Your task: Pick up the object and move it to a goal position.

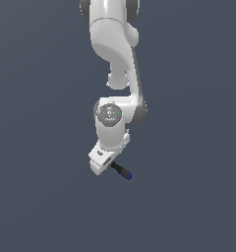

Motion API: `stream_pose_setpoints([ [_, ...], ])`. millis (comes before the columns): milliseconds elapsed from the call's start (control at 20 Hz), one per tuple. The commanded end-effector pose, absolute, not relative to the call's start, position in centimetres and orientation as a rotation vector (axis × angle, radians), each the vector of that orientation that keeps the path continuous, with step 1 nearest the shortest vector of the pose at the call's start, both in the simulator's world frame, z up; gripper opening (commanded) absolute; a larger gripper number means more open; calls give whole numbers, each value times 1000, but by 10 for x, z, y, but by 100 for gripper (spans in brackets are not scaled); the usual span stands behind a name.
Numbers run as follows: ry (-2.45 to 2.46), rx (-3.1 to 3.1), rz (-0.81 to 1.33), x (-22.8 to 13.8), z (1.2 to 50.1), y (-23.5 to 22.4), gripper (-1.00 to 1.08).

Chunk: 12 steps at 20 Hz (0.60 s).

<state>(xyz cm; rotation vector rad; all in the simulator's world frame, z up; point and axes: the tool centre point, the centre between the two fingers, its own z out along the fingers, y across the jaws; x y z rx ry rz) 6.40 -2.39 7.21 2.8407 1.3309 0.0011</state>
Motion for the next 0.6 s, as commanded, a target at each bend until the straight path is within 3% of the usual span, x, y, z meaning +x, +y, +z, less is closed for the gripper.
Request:
stream_pose_setpoints([
  [0,1375,2822,1,65,68,-25,100],
  [550,1415,2805,-1,66,60,-26,100],
])
